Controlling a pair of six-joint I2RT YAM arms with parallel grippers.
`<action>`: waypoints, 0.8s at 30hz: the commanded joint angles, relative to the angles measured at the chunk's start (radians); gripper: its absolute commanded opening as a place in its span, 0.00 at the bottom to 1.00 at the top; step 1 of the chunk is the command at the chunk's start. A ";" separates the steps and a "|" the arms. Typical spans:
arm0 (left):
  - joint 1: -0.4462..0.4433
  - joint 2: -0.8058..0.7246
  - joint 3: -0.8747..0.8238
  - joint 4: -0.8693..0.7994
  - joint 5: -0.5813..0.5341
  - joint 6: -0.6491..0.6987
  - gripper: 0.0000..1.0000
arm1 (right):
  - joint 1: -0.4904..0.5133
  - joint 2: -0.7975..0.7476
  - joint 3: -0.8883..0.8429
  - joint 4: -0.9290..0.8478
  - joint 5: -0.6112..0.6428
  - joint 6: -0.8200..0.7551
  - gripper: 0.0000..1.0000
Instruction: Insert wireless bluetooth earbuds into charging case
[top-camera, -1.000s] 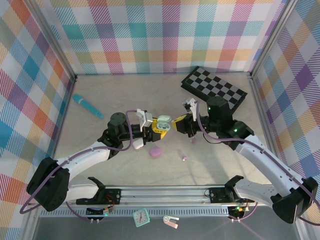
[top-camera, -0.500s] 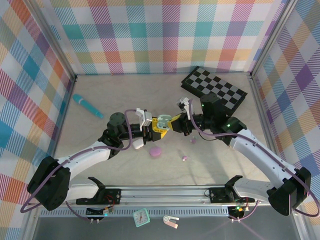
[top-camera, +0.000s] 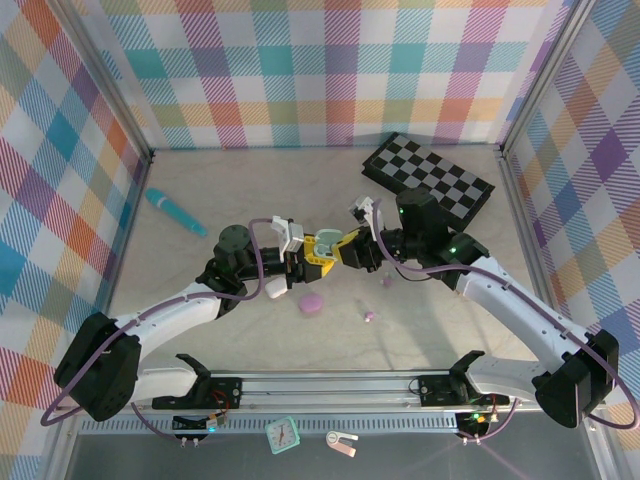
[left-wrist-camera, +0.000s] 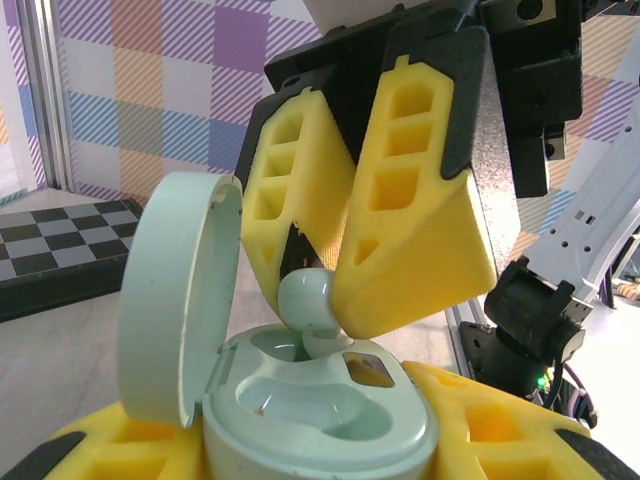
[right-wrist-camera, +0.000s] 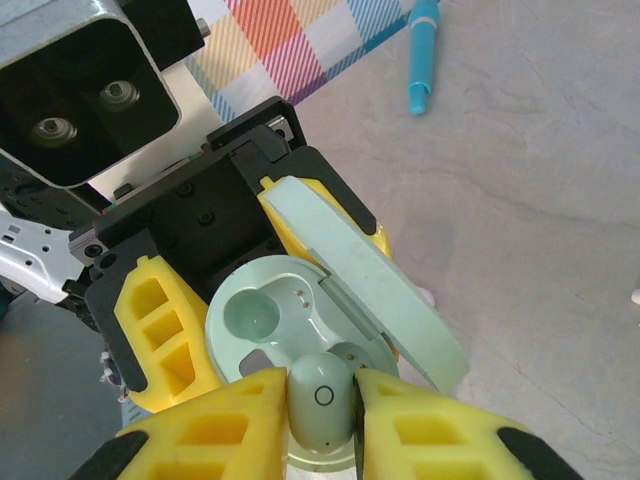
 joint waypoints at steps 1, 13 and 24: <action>-0.004 -0.024 0.011 0.065 0.023 -0.001 0.35 | 0.008 -0.001 0.027 -0.012 -0.006 -0.016 0.31; -0.004 -0.020 0.006 0.073 0.018 -0.004 0.35 | 0.009 -0.059 0.028 -0.009 0.025 0.006 0.41; -0.003 -0.030 -0.019 0.084 -0.034 0.025 0.35 | 0.005 -0.220 -0.094 0.047 0.201 0.003 0.53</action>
